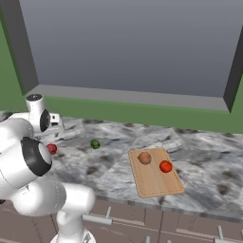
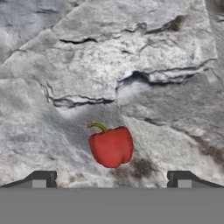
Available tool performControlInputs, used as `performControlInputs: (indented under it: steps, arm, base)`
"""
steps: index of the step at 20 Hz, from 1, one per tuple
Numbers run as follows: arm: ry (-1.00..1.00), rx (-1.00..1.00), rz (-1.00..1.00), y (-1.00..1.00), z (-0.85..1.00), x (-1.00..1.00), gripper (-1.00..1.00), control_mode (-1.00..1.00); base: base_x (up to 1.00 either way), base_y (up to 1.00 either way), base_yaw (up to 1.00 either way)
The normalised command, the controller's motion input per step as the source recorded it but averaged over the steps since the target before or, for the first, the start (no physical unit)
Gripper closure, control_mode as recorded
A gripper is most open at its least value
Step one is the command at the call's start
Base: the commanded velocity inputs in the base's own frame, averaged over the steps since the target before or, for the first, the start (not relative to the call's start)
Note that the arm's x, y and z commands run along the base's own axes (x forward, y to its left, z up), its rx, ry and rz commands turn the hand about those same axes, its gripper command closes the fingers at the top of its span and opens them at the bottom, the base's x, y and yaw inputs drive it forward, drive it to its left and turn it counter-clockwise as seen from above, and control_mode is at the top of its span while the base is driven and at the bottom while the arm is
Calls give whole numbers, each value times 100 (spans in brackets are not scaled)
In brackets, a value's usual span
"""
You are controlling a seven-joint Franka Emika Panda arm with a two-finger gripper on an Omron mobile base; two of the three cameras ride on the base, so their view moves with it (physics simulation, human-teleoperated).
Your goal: Place the avocado, onion, tomato, and bell pepper on the cutting board.
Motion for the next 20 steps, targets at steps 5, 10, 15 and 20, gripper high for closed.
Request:
performControlInputs:
  steps: [5, 10, 15, 20]
  arm:
    - [0, -1, 0, 9, -23, 1, -100, -100]
    - [0, 0, 0, 7, -27, 0, -100, -100]
    - [0, 0, 0, 0, -26, 0, -100, -100]
    - [0, 0, 0, 0, -26, 0, -100, -100]
  base:
    - [0, 0, 0]
    - [0, 0, 0]
    - [0, 0, 0]
    - [0, 0, 0]
